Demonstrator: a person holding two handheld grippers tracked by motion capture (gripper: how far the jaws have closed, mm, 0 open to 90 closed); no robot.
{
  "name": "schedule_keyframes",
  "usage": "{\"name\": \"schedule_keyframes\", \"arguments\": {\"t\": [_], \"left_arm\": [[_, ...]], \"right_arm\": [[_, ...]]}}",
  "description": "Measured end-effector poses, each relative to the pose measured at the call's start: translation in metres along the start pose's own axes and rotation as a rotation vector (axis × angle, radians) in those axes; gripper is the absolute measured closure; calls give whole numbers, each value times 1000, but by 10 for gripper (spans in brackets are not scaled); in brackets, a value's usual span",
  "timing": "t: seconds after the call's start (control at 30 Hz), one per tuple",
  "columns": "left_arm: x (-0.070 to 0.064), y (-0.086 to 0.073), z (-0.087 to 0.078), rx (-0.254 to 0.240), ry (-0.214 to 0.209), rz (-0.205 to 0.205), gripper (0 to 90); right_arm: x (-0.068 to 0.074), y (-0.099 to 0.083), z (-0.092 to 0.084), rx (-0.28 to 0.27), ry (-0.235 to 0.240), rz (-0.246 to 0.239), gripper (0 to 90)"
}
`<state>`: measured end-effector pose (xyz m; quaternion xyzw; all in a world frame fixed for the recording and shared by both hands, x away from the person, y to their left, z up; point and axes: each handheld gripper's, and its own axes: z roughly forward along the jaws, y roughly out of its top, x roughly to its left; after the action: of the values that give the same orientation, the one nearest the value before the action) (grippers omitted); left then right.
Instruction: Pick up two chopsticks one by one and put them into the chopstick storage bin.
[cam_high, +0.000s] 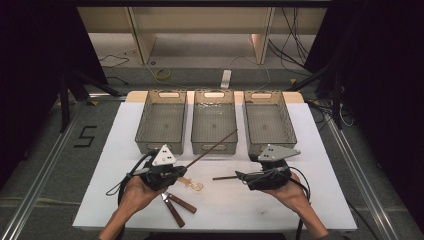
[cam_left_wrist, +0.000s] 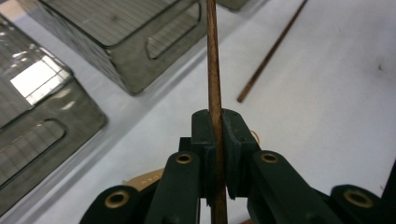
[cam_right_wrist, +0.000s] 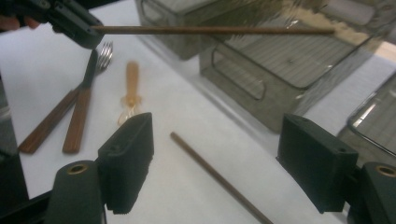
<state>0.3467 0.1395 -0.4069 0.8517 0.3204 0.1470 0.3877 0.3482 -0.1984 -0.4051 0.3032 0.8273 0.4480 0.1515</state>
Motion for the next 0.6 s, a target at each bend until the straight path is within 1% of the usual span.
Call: {"name": "schedule_keyframes", "arguments": {"t": [0.1,0.13,0.17,0.2,0.27,0.4,0.6], "left_arm": [[6,1,-4,-15,22,-12,840],[9,1,-6,-22,30,-18,839],[11,1,-7,-26,35,-27,840],[14,1,-8,-32,42,-38,840],[18,0,-9,-44,49,-59,840],[26,4,-11,-56,71,-73,840],[42,14,-13,-80,108,-108,840]], "right_arm": [[-3,-5,-6,-51,3,52,264],[-3,-6,-7,-58,10,66,257],[-3,-8,-8,-64,7,75,254],[-3,-9,-10,-76,0,81,253],[-3,-12,-12,-78,5,89,245],[-1,-17,-17,-85,-4,98,237],[-2,-24,-25,-88,-17,107,236]]}}
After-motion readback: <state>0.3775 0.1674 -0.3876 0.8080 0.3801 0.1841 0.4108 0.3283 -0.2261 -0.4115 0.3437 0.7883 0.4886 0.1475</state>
